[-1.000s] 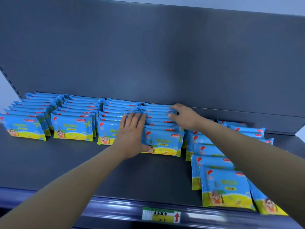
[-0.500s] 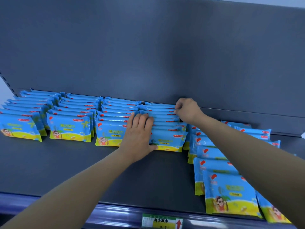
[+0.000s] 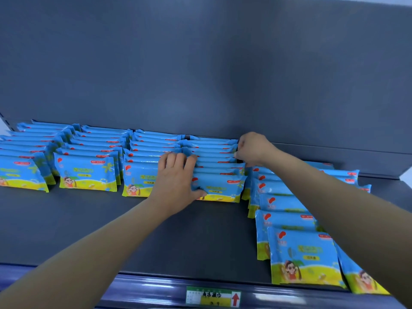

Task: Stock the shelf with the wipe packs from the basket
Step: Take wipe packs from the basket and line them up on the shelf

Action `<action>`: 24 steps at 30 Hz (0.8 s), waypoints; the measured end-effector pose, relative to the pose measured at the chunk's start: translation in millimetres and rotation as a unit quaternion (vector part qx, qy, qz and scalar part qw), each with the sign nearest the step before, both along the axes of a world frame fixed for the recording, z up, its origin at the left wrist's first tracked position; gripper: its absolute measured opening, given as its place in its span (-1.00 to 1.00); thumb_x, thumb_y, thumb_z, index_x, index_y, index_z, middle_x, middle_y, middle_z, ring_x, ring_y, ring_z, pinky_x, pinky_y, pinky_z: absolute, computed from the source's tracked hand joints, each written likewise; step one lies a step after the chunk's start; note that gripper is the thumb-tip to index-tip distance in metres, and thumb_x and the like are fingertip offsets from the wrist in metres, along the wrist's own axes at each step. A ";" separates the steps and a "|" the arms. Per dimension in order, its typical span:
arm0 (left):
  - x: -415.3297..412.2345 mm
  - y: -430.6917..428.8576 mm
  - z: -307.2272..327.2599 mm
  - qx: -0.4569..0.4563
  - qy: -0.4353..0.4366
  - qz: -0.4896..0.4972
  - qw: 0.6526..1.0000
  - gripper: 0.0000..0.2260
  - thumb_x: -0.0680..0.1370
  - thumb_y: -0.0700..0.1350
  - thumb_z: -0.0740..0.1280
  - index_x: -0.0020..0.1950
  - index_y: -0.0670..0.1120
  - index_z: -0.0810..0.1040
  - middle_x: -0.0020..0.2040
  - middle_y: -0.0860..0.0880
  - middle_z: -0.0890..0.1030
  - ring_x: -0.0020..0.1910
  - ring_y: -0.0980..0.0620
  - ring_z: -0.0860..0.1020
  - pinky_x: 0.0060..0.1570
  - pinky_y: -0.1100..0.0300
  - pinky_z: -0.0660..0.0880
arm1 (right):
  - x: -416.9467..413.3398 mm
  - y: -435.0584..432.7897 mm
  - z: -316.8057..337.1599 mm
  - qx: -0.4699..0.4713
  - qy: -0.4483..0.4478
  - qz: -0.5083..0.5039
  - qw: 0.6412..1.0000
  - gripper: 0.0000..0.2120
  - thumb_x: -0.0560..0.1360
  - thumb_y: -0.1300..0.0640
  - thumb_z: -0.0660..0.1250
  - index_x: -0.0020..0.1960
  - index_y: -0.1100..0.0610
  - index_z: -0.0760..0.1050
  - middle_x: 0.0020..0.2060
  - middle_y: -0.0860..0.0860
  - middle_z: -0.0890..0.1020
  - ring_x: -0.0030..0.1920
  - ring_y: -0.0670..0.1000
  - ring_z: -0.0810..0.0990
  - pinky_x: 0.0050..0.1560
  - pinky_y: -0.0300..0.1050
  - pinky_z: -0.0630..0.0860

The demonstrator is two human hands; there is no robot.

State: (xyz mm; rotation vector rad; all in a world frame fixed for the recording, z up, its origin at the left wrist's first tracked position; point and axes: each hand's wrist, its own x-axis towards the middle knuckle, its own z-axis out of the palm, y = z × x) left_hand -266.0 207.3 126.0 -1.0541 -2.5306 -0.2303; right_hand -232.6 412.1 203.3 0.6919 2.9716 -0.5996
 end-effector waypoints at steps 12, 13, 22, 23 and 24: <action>4.9 3.8 2.8 -0.018 0.062 -0.058 0.996 -0.39 0.25 0.18 0.49 0.19 -0.09 0.52 0.10 -0.11 0.52 0.05 -0.15 0.51 0.08 -0.05 0.44 | 8.9 -8.6 -0.9 0.020 0.009 0.053 0.998 -0.80 0.53 0.31 0.21 0.05 0.36 0.56 0.01 0.22 0.64 0.03 0.16 0.61 0.04 0.00 0.56; 4.5 3.5 3.7 -0.023 0.063 -0.060 0.996 -0.40 0.25 0.18 0.49 0.18 -0.09 0.52 0.08 -0.09 0.52 0.04 -0.14 0.51 0.07 -0.04 0.45 | 8.3 -7.6 -1.4 0.026 0.006 0.051 0.998 -0.79 0.53 0.32 0.18 0.05 0.36 0.55 0.02 0.21 0.63 0.02 0.16 0.60 0.06 0.01 0.55; 3.6 5.6 5.6 -0.070 0.041 -0.042 0.996 -0.43 0.35 0.22 0.37 0.23 -0.07 0.42 0.12 -0.05 0.44 0.04 -0.07 0.44 0.11 0.03 0.34 | 10.7 -1.1 -6.3 0.045 0.027 -0.014 0.999 -0.79 0.43 0.38 0.13 -0.06 0.34 0.52 -0.09 0.20 0.57 -0.22 0.08 0.48 -0.23 -0.08 0.50; 3.8 5.6 5.7 -0.069 0.038 -0.039 0.996 -0.43 0.35 0.22 0.37 0.24 -0.06 0.41 0.13 -0.06 0.43 0.06 -0.07 0.43 0.11 0.03 0.33 | 11.4 1.1 -5.8 0.043 0.027 -0.014 0.999 -0.77 0.44 0.37 0.14 -0.01 0.34 0.53 -0.07 0.21 0.59 -0.22 0.08 0.49 -0.19 -0.06 0.53; 3.9 5.8 6.1 -0.067 0.038 -0.035 0.996 -0.42 0.34 0.22 0.38 0.24 -0.06 0.42 0.15 -0.07 0.43 0.08 -0.08 0.43 0.11 0.02 0.33 | 12.2 4.0 -4.8 0.034 0.024 -0.010 0.999 -0.75 0.46 0.36 0.15 0.03 0.33 0.55 -0.05 0.21 0.60 -0.20 0.08 0.50 -0.12 -0.02 0.56</action>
